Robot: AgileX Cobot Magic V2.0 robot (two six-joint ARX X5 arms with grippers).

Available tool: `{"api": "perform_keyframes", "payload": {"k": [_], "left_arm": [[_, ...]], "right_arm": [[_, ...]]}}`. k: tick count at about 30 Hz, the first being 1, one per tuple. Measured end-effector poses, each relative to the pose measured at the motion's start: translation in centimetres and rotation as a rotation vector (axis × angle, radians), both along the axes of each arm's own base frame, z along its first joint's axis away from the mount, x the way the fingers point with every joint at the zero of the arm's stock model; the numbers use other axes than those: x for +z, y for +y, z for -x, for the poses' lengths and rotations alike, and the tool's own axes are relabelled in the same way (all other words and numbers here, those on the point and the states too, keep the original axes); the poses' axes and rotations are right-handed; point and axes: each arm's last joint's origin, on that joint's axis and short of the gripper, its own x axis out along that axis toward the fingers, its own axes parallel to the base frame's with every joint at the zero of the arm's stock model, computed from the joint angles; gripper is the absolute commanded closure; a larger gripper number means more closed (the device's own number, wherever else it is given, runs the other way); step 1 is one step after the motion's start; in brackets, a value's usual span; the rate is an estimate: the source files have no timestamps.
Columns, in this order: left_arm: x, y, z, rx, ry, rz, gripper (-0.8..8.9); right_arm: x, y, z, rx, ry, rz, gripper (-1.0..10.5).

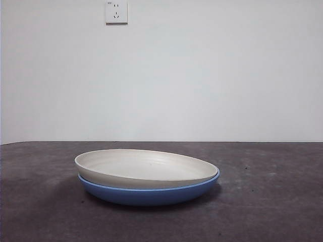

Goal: Pick up the white plate, put it on the blue plate, put it on desk

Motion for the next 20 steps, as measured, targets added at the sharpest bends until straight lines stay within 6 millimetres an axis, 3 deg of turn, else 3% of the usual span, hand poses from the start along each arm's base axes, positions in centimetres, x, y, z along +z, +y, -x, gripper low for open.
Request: {"api": "perform_keyframes", "payload": {"k": [6,13,15,16,17,19,20], "left_arm": [[0.0,0.0,0.0,0.012,0.020,0.011,1.88],[0.0,0.0,0.0,0.019,0.029,0.020,2.00],[0.0,0.0,0.0,0.019,0.029,0.020,2.92],[0.0,0.0,0.0,0.019,0.029,0.020,3.89],[0.0,0.0,0.0,0.019,0.029,0.019,5.37],[0.0,0.0,0.0,0.019,0.029,0.020,8.29],[0.0,0.0,0.0,0.019,0.029,0.020,7.85]], "right_arm": [[0.1,-1.0,2.0,0.002,-0.068,-0.033,3.3],[0.2,-1.3,2.6,0.002,-0.088,-0.042,3.3],[0.2,-1.3,2.6,0.002,-0.088,-0.042,3.3],[0.2,-1.3,2.6,0.002,-0.088,-0.042,3.5],[0.2,-1.3,2.6,0.002,-0.088,-0.042,4.5],[0.2,-1.3,2.6,0.001,-0.087,-0.042,8.1],[0.2,-1.3,2.6,0.001,-0.088,-0.041,9.6]]}}
